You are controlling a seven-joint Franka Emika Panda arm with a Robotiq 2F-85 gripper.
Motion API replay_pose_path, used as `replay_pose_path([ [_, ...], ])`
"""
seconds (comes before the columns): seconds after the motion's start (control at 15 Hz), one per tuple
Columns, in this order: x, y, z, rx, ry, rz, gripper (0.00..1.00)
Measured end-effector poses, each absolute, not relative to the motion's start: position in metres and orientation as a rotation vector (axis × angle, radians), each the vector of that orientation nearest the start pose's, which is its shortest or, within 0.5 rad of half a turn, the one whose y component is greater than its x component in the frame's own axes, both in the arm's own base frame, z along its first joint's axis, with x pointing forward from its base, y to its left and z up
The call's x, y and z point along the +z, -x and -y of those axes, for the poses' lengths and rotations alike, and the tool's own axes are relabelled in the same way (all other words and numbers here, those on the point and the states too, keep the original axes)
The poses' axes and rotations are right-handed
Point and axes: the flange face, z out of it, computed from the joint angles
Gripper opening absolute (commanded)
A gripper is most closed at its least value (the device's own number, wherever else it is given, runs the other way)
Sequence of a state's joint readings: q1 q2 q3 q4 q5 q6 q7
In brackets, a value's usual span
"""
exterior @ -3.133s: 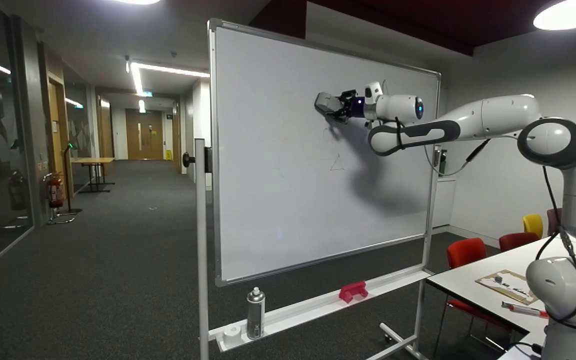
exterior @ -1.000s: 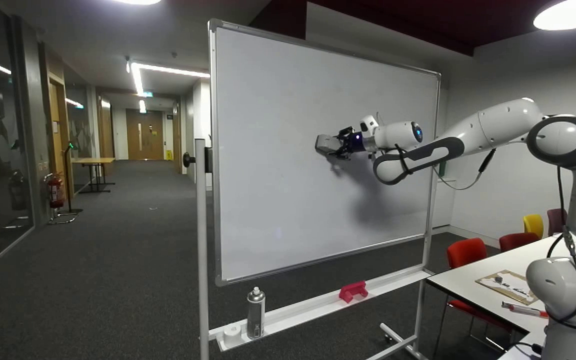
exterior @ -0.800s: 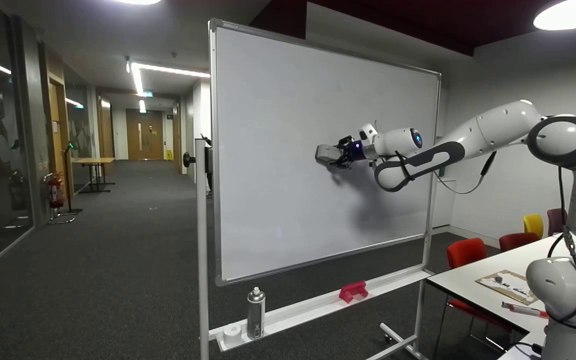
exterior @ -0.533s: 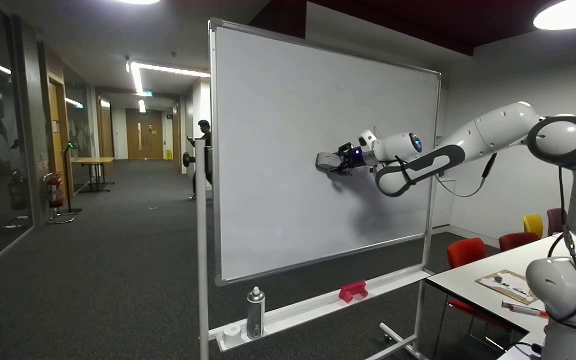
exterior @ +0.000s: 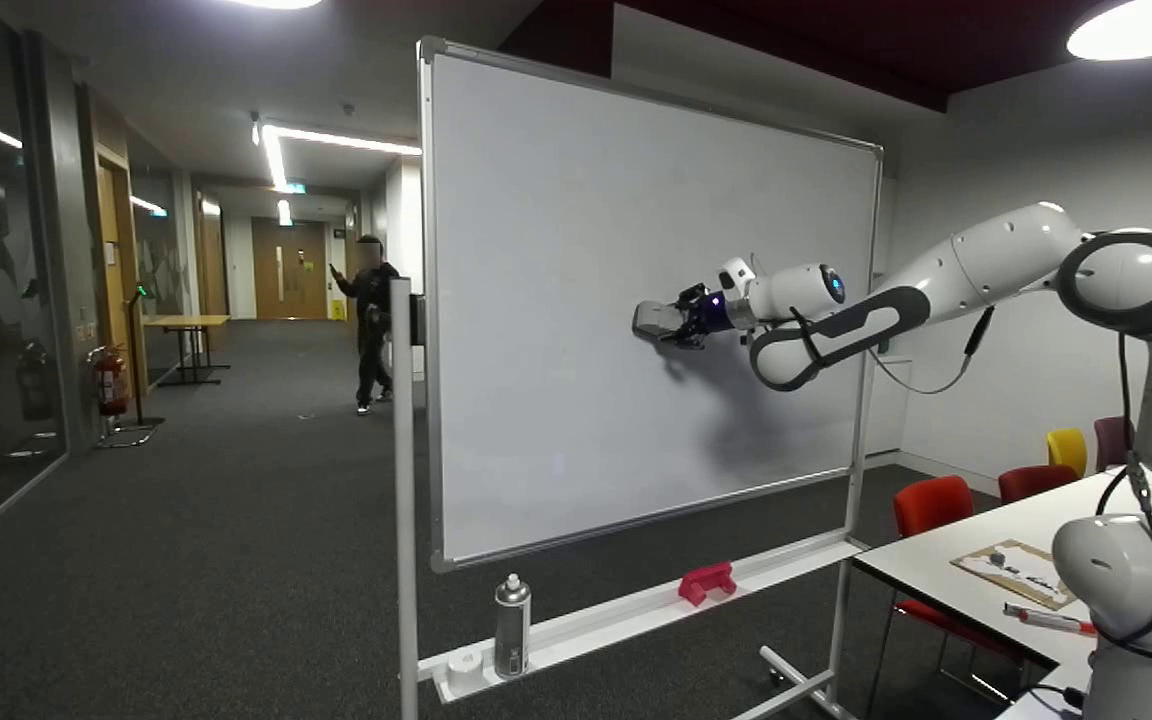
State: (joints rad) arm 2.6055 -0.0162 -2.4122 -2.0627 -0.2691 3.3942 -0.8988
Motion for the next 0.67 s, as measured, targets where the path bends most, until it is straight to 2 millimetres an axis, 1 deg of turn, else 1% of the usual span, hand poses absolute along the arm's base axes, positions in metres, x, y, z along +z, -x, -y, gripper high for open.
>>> replay_pose_path([
  [0.2,0.603,-0.565,-0.143,1.555,-1.689,-1.317,0.35],
  [0.33,0.618,-0.558,-0.147,1.613,-1.708,-1.256,0.35],
  [0.47,0.633,-0.549,-0.157,1.690,-1.717,-1.195,0.35],
  [0.6,0.649,-0.542,-0.163,1.770,-1.741,-1.107,0.35],
  [0.67,0.659,-0.539,-0.164,1.806,-1.766,-1.044,0.35],
])
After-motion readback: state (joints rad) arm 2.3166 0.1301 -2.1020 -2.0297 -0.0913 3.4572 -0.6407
